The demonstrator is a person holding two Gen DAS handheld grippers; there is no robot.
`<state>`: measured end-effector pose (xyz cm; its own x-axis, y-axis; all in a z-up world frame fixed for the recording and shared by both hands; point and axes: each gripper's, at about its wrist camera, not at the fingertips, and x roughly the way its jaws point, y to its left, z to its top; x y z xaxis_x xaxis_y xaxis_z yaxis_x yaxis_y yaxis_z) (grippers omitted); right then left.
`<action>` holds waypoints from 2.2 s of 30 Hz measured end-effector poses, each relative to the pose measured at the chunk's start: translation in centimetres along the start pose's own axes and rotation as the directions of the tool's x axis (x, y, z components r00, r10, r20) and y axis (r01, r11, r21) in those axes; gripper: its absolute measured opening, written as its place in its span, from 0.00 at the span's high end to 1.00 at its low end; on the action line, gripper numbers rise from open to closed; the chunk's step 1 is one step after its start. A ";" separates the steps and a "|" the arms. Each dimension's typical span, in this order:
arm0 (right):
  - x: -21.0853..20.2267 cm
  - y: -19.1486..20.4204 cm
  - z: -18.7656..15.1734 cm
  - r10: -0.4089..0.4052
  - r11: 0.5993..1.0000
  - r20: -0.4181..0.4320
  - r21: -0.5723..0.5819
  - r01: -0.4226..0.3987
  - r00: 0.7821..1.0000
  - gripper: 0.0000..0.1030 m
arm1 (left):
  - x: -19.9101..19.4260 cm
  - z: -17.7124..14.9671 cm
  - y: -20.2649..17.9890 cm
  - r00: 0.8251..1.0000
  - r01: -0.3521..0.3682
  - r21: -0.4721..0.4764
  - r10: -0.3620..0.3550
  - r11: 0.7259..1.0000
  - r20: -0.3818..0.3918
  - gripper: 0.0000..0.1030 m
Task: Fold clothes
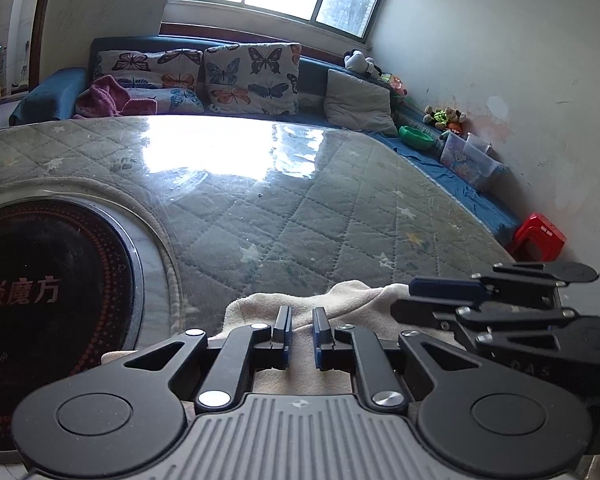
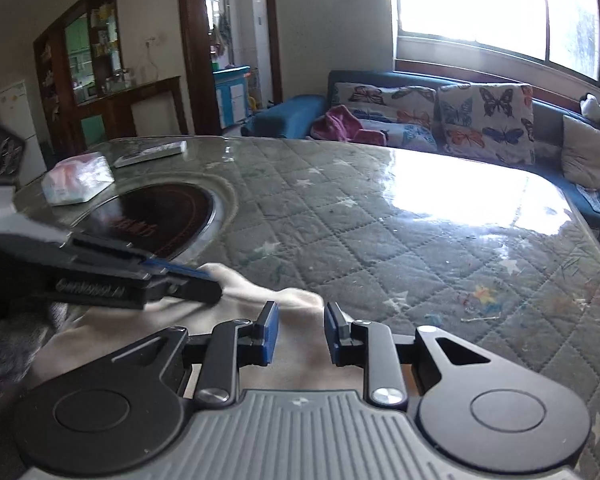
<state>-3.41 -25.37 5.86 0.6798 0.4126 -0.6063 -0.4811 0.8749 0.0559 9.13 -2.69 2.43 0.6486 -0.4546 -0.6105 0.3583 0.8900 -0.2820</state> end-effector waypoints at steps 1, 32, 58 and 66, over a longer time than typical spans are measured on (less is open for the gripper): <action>-0.1 0.1 -0.1 0.000 1.000 -0.001 -0.006 0.000 1.000 0.76 | -0.2 0.0 -0.1 1.000 0.003 0.000 -0.003 1.000 0.004 0.88; -3.2 -2.3 -2.7 -0.100 0.992 0.022 0.079 0.098 0.995 0.74 | -7.4 -5.3 1.1 0.996 -0.052 -0.103 0.059 0.993 0.072 0.88; -4.7 -0.9 -3.2 -0.075 0.997 0.026 0.038 0.074 0.997 0.71 | -5.5 -2.4 1.4 0.993 -0.089 -0.073 0.094 0.993 0.077 0.88; -6.4 4.3 -4.2 0.020 0.996 0.056 -0.089 -0.015 0.998 0.71 | -7.8 -6.9 -3.2 0.998 -0.023 0.039 0.020 0.999 0.063 0.87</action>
<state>-12.12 -25.34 6.60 0.6999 0.4434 -0.5599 -0.5385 0.8426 -0.0058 -1.67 -1.74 3.00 0.6965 -0.4378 -0.5685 0.3695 0.8980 -0.2389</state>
